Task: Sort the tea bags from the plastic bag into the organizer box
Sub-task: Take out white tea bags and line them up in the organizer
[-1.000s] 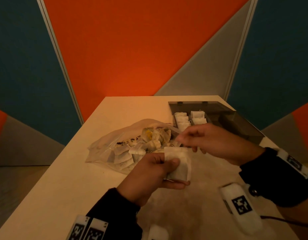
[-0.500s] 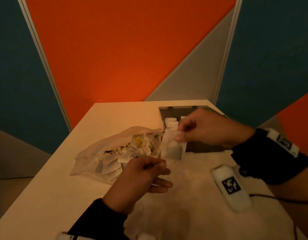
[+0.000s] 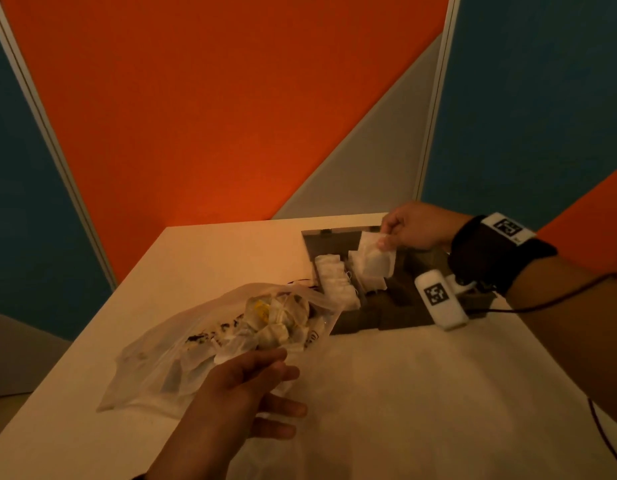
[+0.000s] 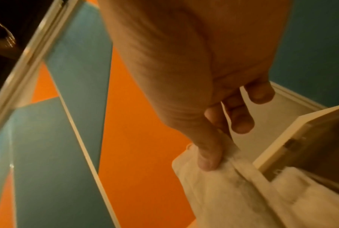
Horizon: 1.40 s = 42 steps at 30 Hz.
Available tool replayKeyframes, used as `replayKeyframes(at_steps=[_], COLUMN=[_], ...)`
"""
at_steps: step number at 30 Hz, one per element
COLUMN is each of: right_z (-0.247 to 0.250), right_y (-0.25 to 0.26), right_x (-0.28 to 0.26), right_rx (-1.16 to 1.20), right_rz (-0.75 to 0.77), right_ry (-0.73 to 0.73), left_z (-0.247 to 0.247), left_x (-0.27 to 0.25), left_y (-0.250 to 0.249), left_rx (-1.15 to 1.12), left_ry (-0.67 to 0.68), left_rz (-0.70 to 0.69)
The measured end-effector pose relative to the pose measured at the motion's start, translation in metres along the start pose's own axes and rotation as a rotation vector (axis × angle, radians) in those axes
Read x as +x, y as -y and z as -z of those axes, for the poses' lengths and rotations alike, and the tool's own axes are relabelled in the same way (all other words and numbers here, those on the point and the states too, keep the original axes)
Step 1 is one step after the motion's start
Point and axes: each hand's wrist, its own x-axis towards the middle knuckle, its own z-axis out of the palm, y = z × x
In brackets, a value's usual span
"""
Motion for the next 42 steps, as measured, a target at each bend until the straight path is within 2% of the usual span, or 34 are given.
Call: replayKeyframes(at_steps=[5, 8, 11, 22, 29, 32, 36, 39, 42], right_z=[-0.022, -0.029, -0.033, -0.054, -0.054, -0.044, -0.028, -0.029, -0.047], right_y=[-0.035, -0.039, -0.038, -0.052, -0.046, -0.032, 0.000, 0.038, 0.073], right_x=[0.036, 0.052, 0.068, 0.123, 0.123, 0.109, 0.070, 0.021, -0.032], right_rx=[-0.183, -0.291, -0.308, -0.436, -0.395, -0.340, -0.114, 0.025, 0.212], right_rz=[-0.096, -0.145, -0.178, -0.213, -0.210, -0.164, -0.063, 0.063, 0.141], right_ry=[0.145, 0.294, 0.370, 0.420, 0.335, 0.134, -0.103, -0.121, -0.041], left_z=[0.005, 0.007, 0.006, 0.007, 0.014, 0.017, 0.020, 0.021, 0.024], left_x=[0.004, 0.005, 0.006, 0.010, 0.011, 0.010, 0.008, 0.006, 0.006], left_y=[-0.004, -0.005, -0.006, -0.007, -0.009, -0.012, -0.018, -0.022, -0.024], left_rx=[-0.005, -0.008, -0.002, 0.028, 0.042, 0.064, 0.072, 0.117, 0.231], left_ry=[-0.006, -0.002, -0.023, -0.070, -0.070, -0.095, -0.174, -0.211, -0.241], left_rz=[0.023, 0.034, 0.029, 0.031, 0.015, -0.019, -0.073, -0.142, -0.228])
